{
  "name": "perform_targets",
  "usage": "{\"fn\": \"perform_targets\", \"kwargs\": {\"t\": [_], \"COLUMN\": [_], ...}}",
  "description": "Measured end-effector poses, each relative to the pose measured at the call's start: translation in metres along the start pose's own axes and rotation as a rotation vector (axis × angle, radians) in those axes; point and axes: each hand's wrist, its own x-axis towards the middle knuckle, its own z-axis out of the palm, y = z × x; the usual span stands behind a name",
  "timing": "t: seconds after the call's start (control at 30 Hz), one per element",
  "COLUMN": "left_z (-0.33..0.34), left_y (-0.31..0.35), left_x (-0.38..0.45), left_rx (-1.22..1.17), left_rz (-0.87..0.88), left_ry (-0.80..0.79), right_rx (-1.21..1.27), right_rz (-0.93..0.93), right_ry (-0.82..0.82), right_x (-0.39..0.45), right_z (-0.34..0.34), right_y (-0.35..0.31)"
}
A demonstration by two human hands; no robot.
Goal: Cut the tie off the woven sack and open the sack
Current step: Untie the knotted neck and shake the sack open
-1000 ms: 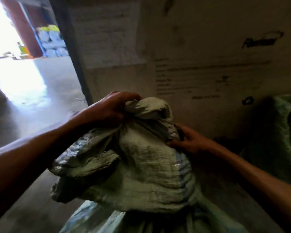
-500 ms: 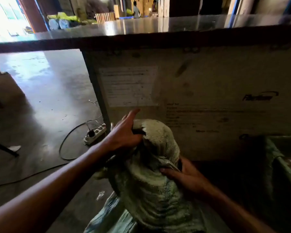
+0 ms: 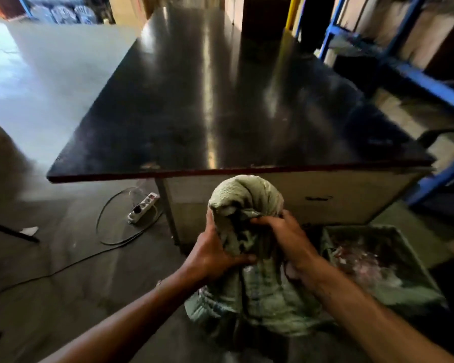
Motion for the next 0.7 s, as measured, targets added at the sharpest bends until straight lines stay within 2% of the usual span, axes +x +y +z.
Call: {"fn": "perform_targets", "kwargs": {"t": [0.07,0.13,0.23,0.37,0.53,0.7], "left_z": [-0.015,-0.036,-0.058,-0.048,-0.006,0.037], "left_y": [0.051,0.106,0.187,0.260,0.320,0.358], "left_x": [0.004,0.006,0.006,0.002,-0.006,-0.013], "left_rx": [0.095,0.163,0.269,0.492,0.733,0.807], "left_rz": [0.111,0.229,0.427,0.634,0.873,0.930], "left_ry": [0.021,0.002,-0.068,-0.196,0.031,0.159], "right_rx": [0.004,-0.057,-0.227,-0.421,-0.429,-0.488], "right_rz": [0.000,-0.084,-0.274,-0.492,-0.542,-0.569], "right_ry": [-0.042,-0.047,0.080,0.205,0.351,0.396], "right_x": [-0.028,-0.049,-0.089,-0.137,-0.192,-0.237], "right_z": [-0.016,-0.041,-0.075,-0.112,-0.157,-0.193], "right_y": [-0.053,-0.096,-0.136,-0.158,-0.176,-0.181]}}
